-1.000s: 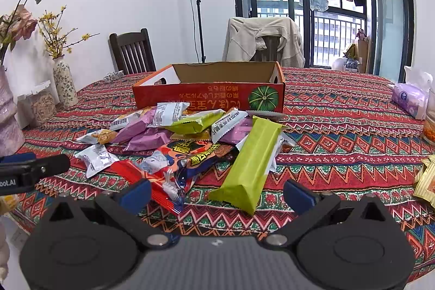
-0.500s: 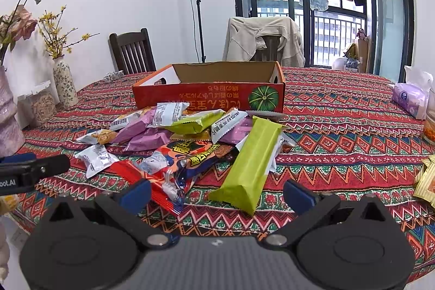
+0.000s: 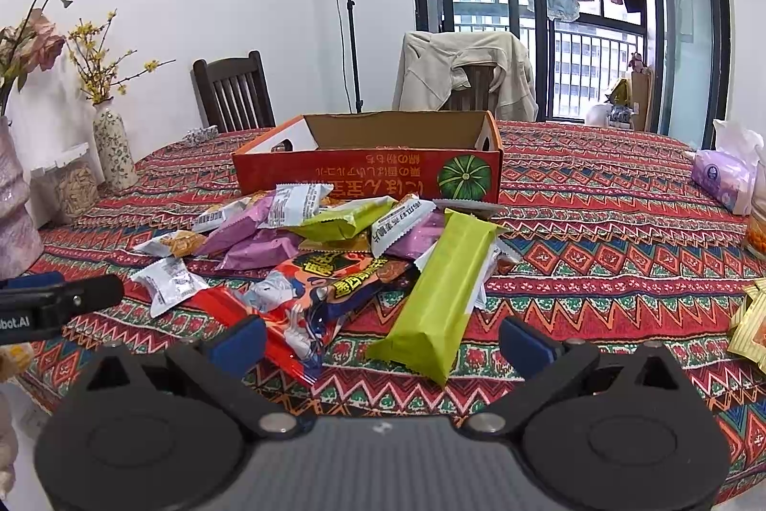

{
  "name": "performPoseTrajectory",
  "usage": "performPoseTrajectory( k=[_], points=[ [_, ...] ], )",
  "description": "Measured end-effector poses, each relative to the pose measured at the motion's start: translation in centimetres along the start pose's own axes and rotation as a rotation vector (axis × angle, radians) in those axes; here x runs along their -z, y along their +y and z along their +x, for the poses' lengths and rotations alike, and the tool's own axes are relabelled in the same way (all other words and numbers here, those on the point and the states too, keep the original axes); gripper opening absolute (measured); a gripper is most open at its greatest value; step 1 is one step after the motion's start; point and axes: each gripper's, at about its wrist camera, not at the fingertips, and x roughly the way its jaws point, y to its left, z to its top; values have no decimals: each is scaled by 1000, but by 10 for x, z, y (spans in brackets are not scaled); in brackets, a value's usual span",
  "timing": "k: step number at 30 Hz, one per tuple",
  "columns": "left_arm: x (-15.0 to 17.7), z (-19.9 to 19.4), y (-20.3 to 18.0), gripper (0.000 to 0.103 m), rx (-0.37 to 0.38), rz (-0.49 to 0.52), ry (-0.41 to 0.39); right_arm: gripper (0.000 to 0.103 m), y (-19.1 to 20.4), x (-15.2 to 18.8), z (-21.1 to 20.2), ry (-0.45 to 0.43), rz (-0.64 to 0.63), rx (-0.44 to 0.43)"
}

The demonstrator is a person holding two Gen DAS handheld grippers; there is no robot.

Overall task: Organize snacks
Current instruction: 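Grasp the green bar with the right tool while the left tool grasps a white biscuit packet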

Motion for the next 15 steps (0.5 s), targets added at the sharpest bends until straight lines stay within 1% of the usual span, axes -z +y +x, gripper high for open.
performPoseTrajectory(
  k=[6, 12, 14, 15],
  points=[
    [-3, 3, 3, 103, -9, -11, -8, 103, -4, -8, -3, -37, 14, -20],
    [-8, 9, 8, 103, -25, -24, -9, 101, -11, -18, 14, -33, 27, 45],
    [-10, 12, 10, 103, -33, -30, -6, 95, -15, -21, 24, -20, 28, 66],
    [-10, 14, 12, 103, -38, -32, -3, 89, -17, -22, 29, -11, 30, 75]
  ],
)
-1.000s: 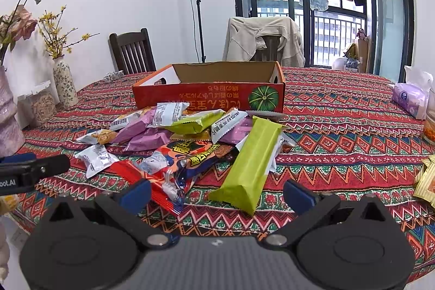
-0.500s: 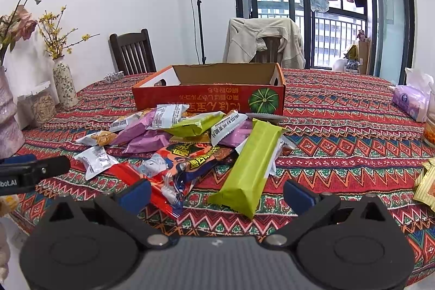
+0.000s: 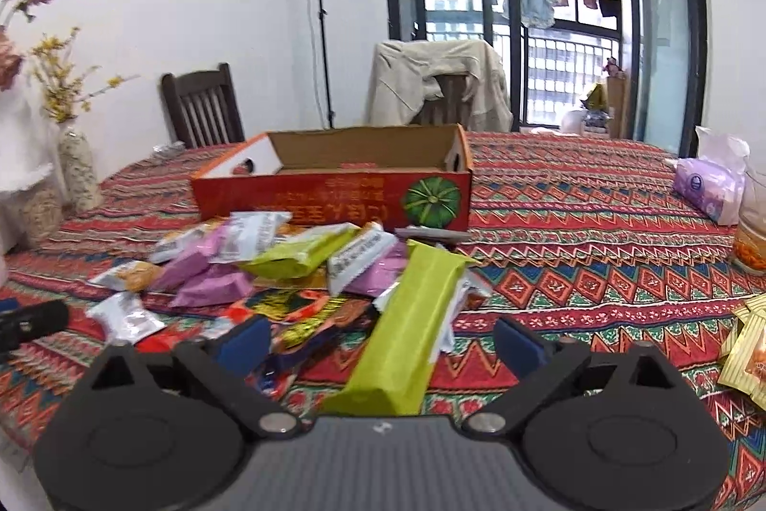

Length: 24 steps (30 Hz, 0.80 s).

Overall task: Organize snacks
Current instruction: 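Grasp the green bar with the right tool while the left tool grasps a white biscuit packet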

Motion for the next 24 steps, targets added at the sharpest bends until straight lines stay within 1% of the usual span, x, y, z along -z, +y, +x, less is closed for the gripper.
performPoseTrajectory(
  k=[1, 3, 4, 8, 10, 13, 14, 16, 19, 24],
  points=[
    [0, 2, 1, 103, -5, -1, 3, 84, -1, -1, 7, 15, 4, 10],
    [0, 6, 3, 103, -14, -5, 13, 80, -4, -2, 21, 45, 13, 26],
    [1, 7, 4, 103, -18, -8, 18, 76, -4, -2, 26, 55, 14, 29],
    [2, 15, 7, 103, -35, -13, 38, 68, -2, -2, 47, 82, 20, 64],
    [3, 18, 8, 103, -41, -11, 45, 56, 0, 0, 54, 87, 20, 94],
    [2, 24, 10, 103, -47, -3, 57, 46, -4, 3, 59, 106, 39, 75],
    [2, 26, 10, 103, -47, 0, 61, 46, -6, 4, 58, 106, 46, 66],
    [2, 31, 10, 103, -45, 13, 72, 39, -10, 5, 55, 96, 53, 63],
    [1, 41, 8, 103, -48, 58, 88, 34, -17, 6, 49, 79, 68, 65],
    [-5, 61, 2, 103, -37, 131, 109, 32, -24, 5, 39, 45, 72, 55]
  ],
)
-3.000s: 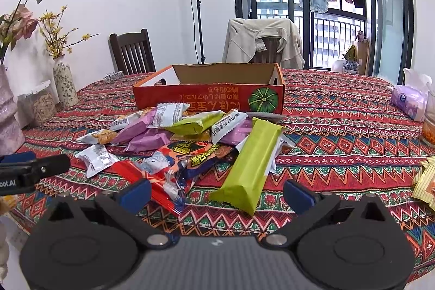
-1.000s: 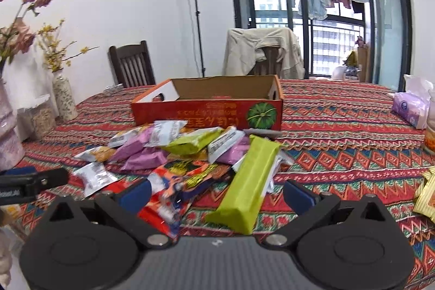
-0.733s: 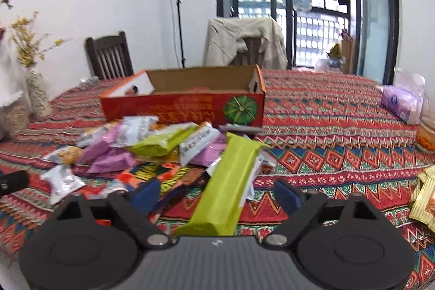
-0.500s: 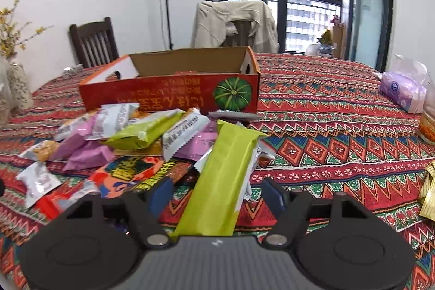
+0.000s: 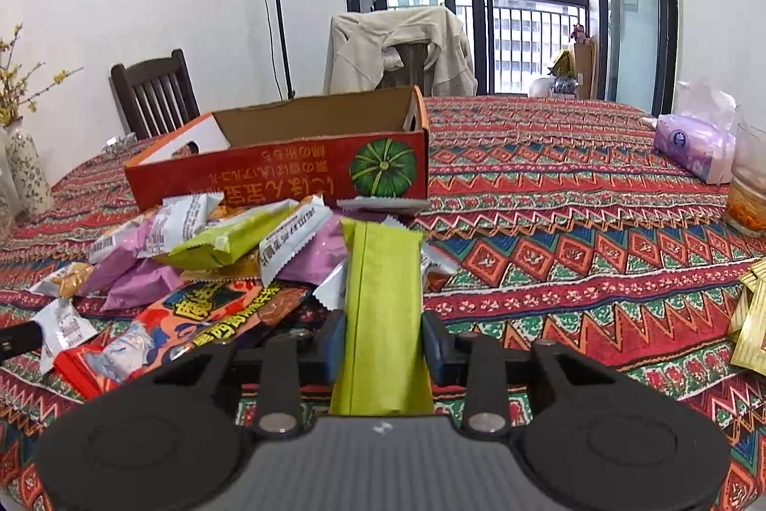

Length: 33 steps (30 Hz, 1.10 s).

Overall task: Organize snacks
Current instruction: 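Grasp the green bar with the right tool while the left tool grasps a white biscuit packet, then carry both packets into the orange box and open both tools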

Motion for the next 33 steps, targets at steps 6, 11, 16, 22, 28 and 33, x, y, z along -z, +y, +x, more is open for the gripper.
performPoseTrajectory(
  k=[6, 11, 16, 22, 28, 33],
  points=[
    [-8, 30, -3, 103, -10, 51, 72, 32, 1, -3, -10, -43, -17, -24],
    [-4, 48, -3, 103, 5, 81, 115, 32, 4, -2, -10, -45, -29, -34],
    [1, 45, 1, 82, 46, 53, 110, 32, 2, 0, -7, -34, -22, -38],
    [8, 30, -5, 54, 75, 65, 85, 32, 2, 5, -1, -12, -21, -45],
    [10, 23, -5, 51, 72, 41, 75, 39, 6, 2, 10, 12, -42, -43],
    [8, 14, -5, 51, 74, 34, 50, 36, 3, 1, 18, 22, -30, -57]
  ],
)
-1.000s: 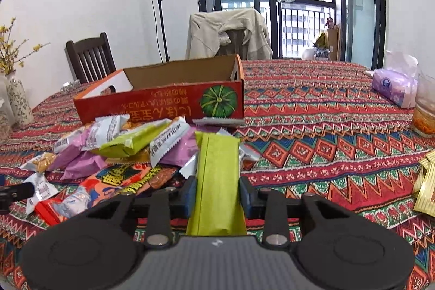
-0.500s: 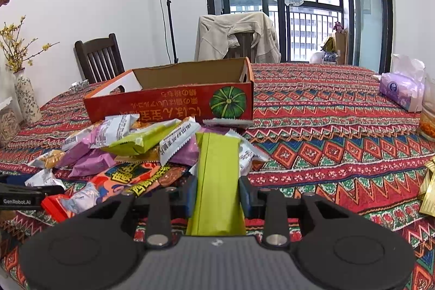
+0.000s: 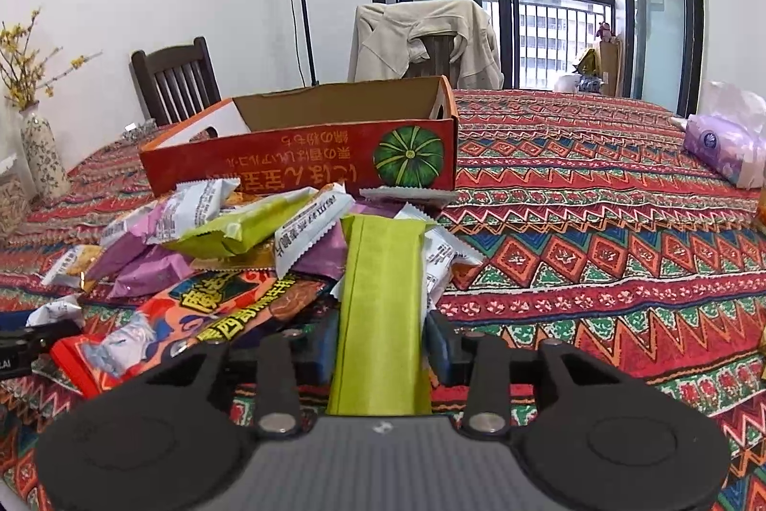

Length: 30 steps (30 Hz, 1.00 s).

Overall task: Organize snacks
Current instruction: 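Carry both packets into the orange box and open both tools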

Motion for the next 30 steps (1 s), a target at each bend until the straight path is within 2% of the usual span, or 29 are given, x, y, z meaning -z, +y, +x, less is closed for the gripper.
performPoseTrajectory(
  k=[6, 13, 21, 30],
  points=[
    [-9, -15, -3, 51, 0, 2, -58, 34, -7, 1, -15, -55, 24, -15],
    [-37, -24, -9, 51, 5, 10, -131, 34, -7, -21, -29, -135, 5, -9],
    [-92, -6, -16, 51, 15, 5, -192, 34, -5, -72, -17, -224, -36, -9],
    [-158, 48, -26, 51, 11, -32, -213, 34, 5, -147, 36, -257, -44, -43]
  ],
)
